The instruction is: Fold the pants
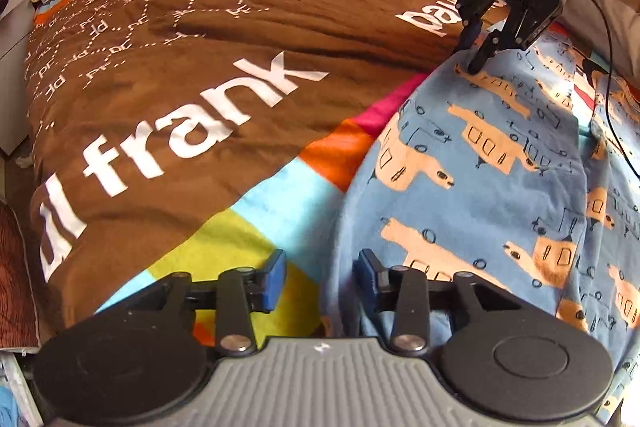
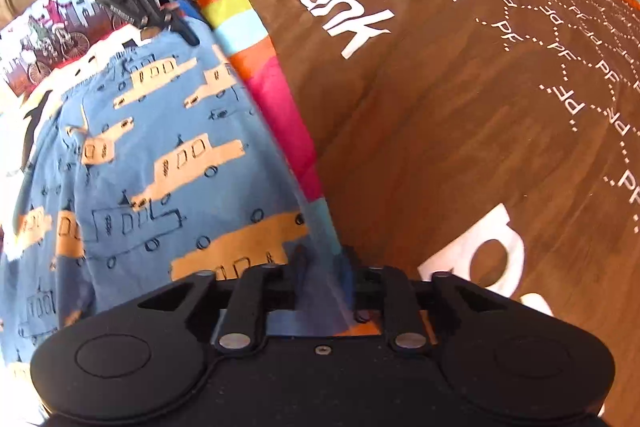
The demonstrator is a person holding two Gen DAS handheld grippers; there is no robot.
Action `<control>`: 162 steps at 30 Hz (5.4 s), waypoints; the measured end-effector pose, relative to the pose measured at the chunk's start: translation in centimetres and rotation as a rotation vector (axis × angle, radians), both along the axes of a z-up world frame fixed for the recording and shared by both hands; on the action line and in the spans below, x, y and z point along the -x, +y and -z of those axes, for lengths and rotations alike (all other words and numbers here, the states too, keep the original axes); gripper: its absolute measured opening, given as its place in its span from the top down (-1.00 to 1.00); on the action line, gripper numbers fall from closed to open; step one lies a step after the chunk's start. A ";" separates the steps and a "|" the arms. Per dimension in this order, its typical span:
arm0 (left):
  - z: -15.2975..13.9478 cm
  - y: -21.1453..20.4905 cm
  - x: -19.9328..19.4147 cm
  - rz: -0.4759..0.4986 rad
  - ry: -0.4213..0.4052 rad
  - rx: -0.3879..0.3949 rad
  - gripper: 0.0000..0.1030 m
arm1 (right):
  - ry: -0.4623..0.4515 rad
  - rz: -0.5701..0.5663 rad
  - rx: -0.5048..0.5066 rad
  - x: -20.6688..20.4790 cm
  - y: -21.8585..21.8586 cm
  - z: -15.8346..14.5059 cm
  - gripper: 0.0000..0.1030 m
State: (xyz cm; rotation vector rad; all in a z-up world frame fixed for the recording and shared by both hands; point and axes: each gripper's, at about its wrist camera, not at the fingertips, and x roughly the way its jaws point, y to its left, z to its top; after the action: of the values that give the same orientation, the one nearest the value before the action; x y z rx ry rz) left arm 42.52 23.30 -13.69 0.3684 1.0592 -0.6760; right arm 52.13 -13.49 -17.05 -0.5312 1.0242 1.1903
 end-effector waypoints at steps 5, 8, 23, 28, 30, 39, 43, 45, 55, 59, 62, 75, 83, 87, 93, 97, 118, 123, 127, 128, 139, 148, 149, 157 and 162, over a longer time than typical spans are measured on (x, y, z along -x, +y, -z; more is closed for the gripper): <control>-0.5 -0.7 0.9 0.005 -0.056 0.006 0.97 | -0.026 0.016 -0.038 0.6 -0.6 -0.9 0.99; -1.2 -1.3 2.5 0.019 -0.104 0.006 0.98 | -0.045 0.018 -0.061 1.8 -0.9 -1.8 0.99; -6.1 -2.6 19.2 0.109 -0.222 0.071 0.98 | -0.059 -0.029 -0.149 19.4 -4.6 -8.1 0.99; -2.5 -5.4 22.0 0.147 -0.276 -0.114 0.96 | -0.094 0.008 -0.115 24.9 -3.5 -5.8 0.98; -1.7 -6.3 22.9 0.146 -0.315 -0.164 0.95 | -0.120 0.048 -0.080 25.9 -2.8 -4.0 0.92; -0.9 -8.5 25.2 0.205 -0.423 -0.250 0.00 | -0.349 0.031 -0.016 28.4 -1.6 -2.5 0.35; -0.4 -9.8 26.0 0.267 -0.442 -0.288 0.01 | -0.447 -0.066 0.047 29.5 -0.7 -2.3 0.35; -0.3 -10.3 26.1 0.278 -0.448 -0.291 0.01 | -0.477 -0.111 0.073 29.8 -0.3 -2.1 0.35; 0.7 -11.0 25.8 0.341 -0.425 -0.330 0.58 | -0.526 -0.245 0.159 30.5 0.6 -1.4 0.75; 0.8 -11.0 25.9 0.359 -0.426 -0.349 0.65 | -0.508 -0.214 0.137 30.1 0.4 -1.7 0.98; 1.1 -11.2 25.9 0.367 -0.429 -0.367 0.66 | -0.493 -0.179 0.114 29.8 0.1 -2.1 0.99; -0.1 -11.3 26.1 0.363 -0.453 -0.348 0.93 | -0.455 -0.096 0.051 29.6 -1.0 -3.3 1.00; -2.0 -11.0 27.1 0.361 -0.447 -0.319 0.96 | -0.453 -0.090 0.042 30.3 -1.4 -4.3 1.00; -2.7 -11.0 28.2 0.362 -0.455 -0.310 0.96 | -0.453 -0.093 0.038 31.3 -1.9 -5.3 1.00; -2.8 -11.5 30.9 0.387 -0.461 -0.321 0.97 | -0.445 -0.101 0.034 34.1 -2.5 -6.4 1.00; -2.6 -11.7 32.3 0.395 -0.459 -0.324 0.97 | -0.431 -0.107 0.032 36.0 -2.5 -6.6 1.00; 0.4 -11.5 33.6 0.425 -0.416 -0.399 0.40 | -0.266 -0.077 0.027 38.9 -1.3 -3.2 0.72; 0.1 -11.3 34.2 0.387 -0.402 -0.399 0.36 | -0.206 -0.072 0.046 39.0 -1.4 -2.2 0.59; -1.7 -11.9 35.0 0.338 -0.417 -0.337 0.19 | -0.158 0.001 -0.048 38.8 -3.6 -4.6 0.49; -2.2 -12.4 35.0 0.326 -0.418 -0.307 0.07 | -0.154 0.019 -0.062 38.6 -4.4 -5.3 0.40; -3.3 -27.3 29.7 0.337 -0.279 0.072 -0.14 | -0.271 0.129 0.145 31.1 -14.5 -8.6 0.16; 0.6 -34.5 20.4 0.230 -0.115 0.222 -0.13 | -0.279 0.136 0.199 23.8 -16.8 -7.4 0.16; 1.0 -34.5 19.6 0.215 -0.090 0.232 -0.13 | -0.275 0.126 0.197 23.3 -16.8 -7.1 0.16; 3.1 -34.1 16.0 0.171 0.073 0.291 -0.13 | -0.265 0.117 0.195 20.5 -16.8 -5.1 0.21; 2.9 -33.6 15.6 0.160 0.126 0.392 0.07 | -0.271 0.117 0.195 19.7 -16.7 -5.0 0.21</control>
State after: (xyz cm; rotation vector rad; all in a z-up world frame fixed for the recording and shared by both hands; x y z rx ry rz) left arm 26.95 -10.35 -16.55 0.0710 0.9945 -1.0397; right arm 32.43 -30.21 -12.00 -0.7535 0.9282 0.8915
